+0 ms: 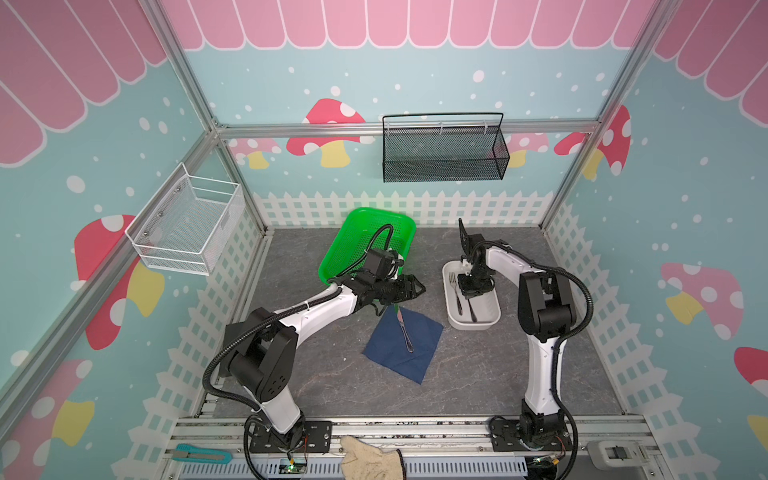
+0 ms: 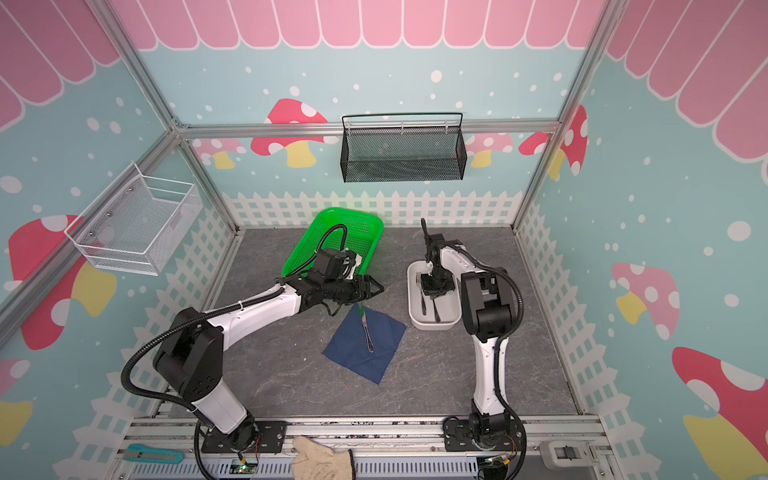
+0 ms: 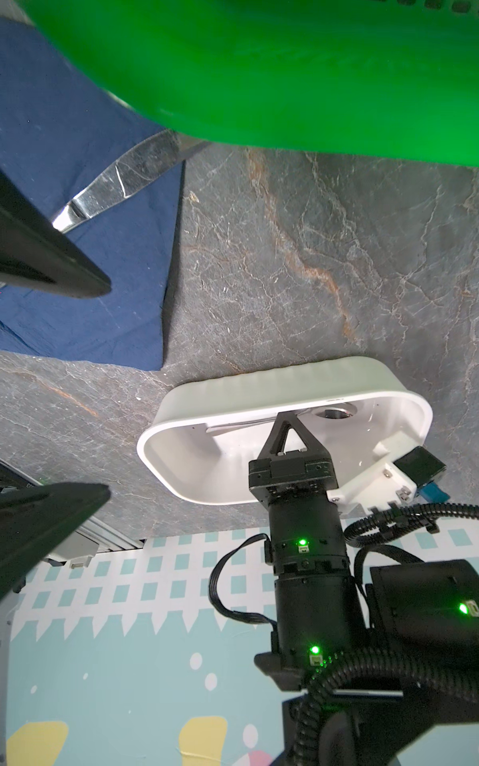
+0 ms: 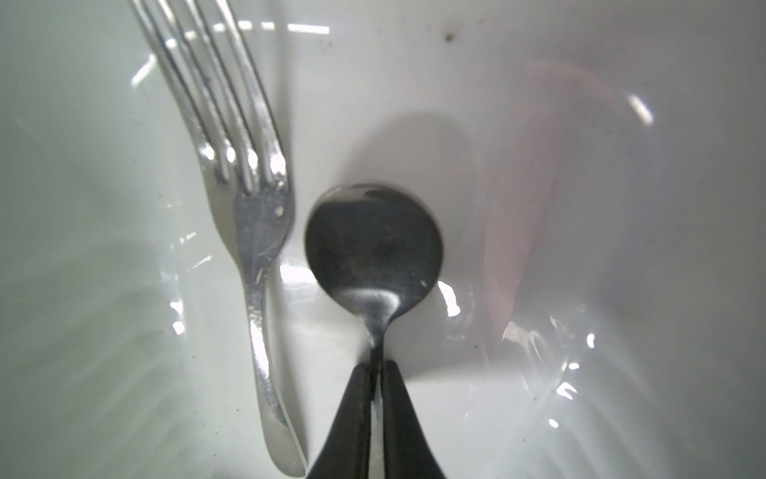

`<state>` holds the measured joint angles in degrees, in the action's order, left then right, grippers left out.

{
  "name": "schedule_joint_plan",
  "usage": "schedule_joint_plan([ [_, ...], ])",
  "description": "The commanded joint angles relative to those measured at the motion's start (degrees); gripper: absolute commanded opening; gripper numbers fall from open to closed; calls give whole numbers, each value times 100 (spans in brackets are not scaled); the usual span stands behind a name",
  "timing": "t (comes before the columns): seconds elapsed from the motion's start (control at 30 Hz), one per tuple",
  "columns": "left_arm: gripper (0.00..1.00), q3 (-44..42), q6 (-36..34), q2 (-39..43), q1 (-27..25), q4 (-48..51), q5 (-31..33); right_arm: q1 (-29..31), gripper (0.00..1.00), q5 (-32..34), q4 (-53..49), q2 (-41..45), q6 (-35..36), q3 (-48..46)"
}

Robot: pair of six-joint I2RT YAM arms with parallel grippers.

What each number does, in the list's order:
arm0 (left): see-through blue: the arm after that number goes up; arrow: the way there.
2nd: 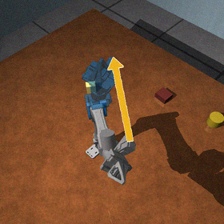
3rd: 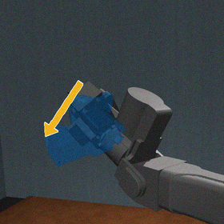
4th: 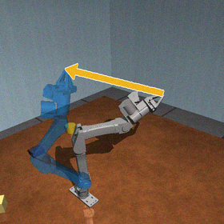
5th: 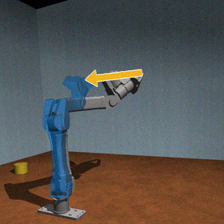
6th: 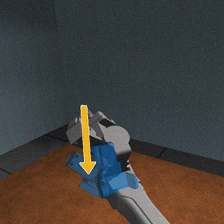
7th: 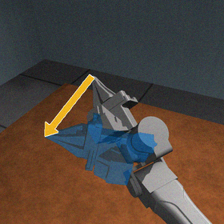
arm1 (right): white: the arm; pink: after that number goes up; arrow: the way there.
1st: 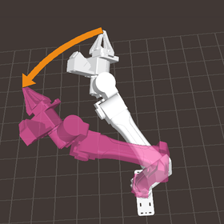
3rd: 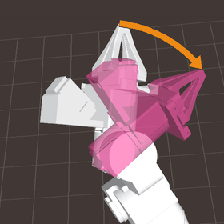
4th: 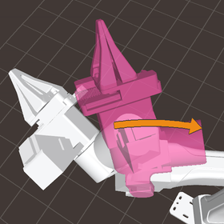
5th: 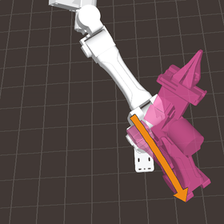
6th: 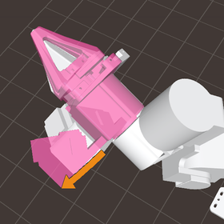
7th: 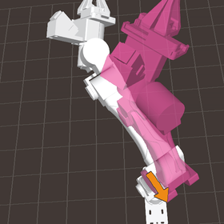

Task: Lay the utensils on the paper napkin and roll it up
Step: 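Move the right gripper back over the tray and grasp the spoon, then lift the spoon and carry it over the napkin with the right gripper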

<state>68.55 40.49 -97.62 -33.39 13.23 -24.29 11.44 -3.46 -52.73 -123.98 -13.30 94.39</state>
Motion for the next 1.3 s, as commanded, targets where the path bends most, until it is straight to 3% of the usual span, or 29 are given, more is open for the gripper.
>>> schedule_joint_plan([
  [0.0,73,135,-76,-12,40,92,-54,-10,8,254,-119,-540,287,-420],
  [0.27,73,178,-59,-64,35,96,-45,-11,15,171,-119,-693,397,-333],
  [0.47,73,129,-50,-17,40,105,-73,-10,9,68,2,-730,367,-391],
  [0.87,73,-97,-32,235,36,93,48,-15,7,-146,-247,152,331,112],
  [1.27,73,-184,18,218,37,-14,22,-10,7,-525,-426,857,301,-17],
])
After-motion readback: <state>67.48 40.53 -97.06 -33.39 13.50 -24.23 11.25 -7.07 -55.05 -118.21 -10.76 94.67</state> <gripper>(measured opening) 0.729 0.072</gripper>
